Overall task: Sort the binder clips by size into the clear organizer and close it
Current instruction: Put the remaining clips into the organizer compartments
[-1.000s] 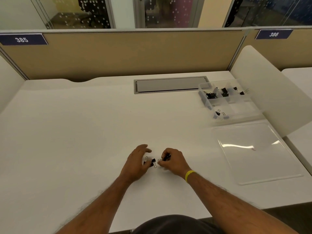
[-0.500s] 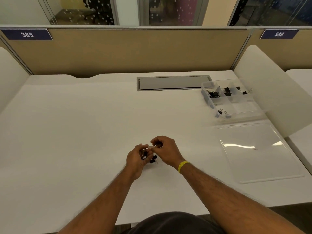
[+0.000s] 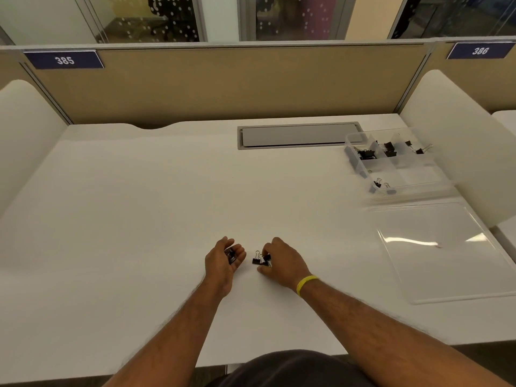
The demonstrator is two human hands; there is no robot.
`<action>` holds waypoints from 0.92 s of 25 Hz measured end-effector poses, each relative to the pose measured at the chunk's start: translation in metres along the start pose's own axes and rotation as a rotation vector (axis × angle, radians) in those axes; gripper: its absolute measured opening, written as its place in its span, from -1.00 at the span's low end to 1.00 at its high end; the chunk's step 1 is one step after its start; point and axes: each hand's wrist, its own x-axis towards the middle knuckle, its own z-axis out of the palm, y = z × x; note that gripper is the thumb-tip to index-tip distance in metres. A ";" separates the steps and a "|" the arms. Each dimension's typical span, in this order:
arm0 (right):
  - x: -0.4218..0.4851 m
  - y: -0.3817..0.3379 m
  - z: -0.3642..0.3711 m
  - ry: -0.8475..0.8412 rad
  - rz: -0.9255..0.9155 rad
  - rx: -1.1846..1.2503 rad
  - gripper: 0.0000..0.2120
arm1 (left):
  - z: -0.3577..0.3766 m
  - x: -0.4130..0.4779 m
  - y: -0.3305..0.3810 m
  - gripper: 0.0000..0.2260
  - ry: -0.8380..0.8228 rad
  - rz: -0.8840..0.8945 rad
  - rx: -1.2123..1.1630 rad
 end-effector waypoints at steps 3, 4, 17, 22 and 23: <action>0.002 -0.003 -0.002 -0.012 0.038 0.050 -0.77 | -0.003 0.000 0.000 -0.81 0.008 -0.005 0.010; 0.002 -0.002 -0.003 -0.020 0.054 0.072 -0.77 | -0.003 0.000 0.000 -0.81 0.005 -0.007 0.016; -0.007 -0.004 -0.008 0.221 0.038 0.542 -0.91 | -0.002 -0.003 -0.008 -0.77 -0.050 0.006 0.094; -0.008 -0.031 -0.012 0.173 -0.134 0.619 -0.82 | 0.004 -0.003 -0.018 -0.73 -0.105 0.002 0.123; -0.008 -0.033 -0.011 0.149 -0.166 0.604 -0.78 | 0.004 -0.003 -0.019 -0.73 -0.109 -0.005 0.110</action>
